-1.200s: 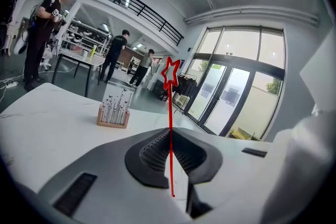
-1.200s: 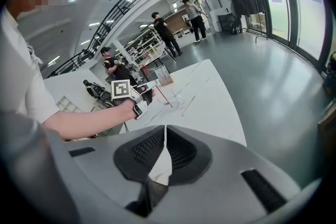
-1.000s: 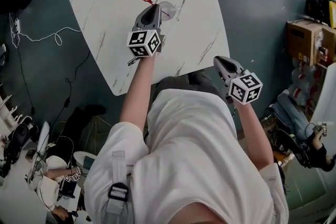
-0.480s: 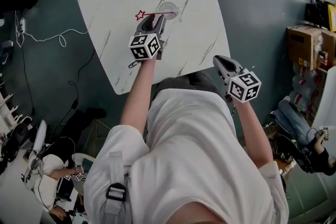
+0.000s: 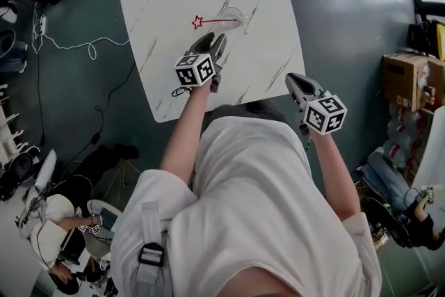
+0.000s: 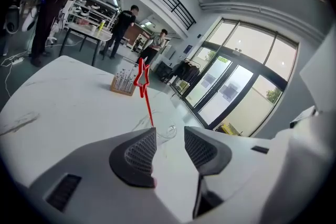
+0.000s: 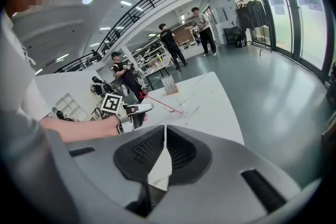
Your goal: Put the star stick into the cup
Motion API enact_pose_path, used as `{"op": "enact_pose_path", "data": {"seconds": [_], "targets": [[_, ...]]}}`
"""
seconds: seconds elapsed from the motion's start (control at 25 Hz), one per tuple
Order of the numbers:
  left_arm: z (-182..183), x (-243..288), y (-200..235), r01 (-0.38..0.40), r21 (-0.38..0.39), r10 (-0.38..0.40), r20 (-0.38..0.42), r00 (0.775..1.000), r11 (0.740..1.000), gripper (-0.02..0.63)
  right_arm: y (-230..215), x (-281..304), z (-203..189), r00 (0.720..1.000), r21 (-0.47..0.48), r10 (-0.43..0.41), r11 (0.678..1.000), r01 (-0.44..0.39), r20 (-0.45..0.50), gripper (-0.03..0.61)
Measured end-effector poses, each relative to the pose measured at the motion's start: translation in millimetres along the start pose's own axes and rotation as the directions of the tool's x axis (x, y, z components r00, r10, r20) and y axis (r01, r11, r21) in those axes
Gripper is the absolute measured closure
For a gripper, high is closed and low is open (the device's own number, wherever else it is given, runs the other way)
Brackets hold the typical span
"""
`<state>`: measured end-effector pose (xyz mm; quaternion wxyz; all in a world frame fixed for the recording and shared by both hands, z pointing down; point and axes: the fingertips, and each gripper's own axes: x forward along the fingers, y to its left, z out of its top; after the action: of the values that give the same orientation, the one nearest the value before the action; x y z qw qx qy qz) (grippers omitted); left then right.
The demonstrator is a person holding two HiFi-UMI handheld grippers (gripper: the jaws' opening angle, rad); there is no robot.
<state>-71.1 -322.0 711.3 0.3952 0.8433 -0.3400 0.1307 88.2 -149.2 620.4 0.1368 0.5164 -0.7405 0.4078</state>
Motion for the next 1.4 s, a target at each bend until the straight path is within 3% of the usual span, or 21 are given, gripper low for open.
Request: {"op": "enact_pose_path", "data": {"seconds": [0.28,0.48,0.84,1.04,1.4], "targets": [[4.7,-26.6,-36.0,-0.027,0.021,0.025,0.068,0.997,0.999,0.532,-10.8,-21.5,17.1,0.995,0.069,0.072,0.995,-0.077,0.074,0.548],[-0.1,-61.2,-73.3,-0.073,-0.011,0.074,0.152,0.986,0.997,0.569,-13.3,-47.6,16.7,0.991,-0.021,0.113,0.993,-0.112,0.065,0.548],[-43.4,-116.9,-125.9,-0.166,-0.034,0.17,0.229,0.959,0.985,0.6,-16.2,-92.9,-9.8,0.977,-0.148,0.206,0.969,-0.197,0.048,0.548],[-67.2,-156.8,-160.6,-0.189,-0.047,0.195,0.294,0.936,0.981,0.6,-24.8,-112.9,-23.5,0.971,-0.17,0.234,0.96,-0.222,0.052,0.548],[-138.0,-229.9,-177.1,-0.286,-0.116,0.308,0.292,0.906,0.951,0.6,-22.9,-130.7,-49.5,0.958,-0.16,0.282,0.949,-0.271,0.05,0.548]]}}
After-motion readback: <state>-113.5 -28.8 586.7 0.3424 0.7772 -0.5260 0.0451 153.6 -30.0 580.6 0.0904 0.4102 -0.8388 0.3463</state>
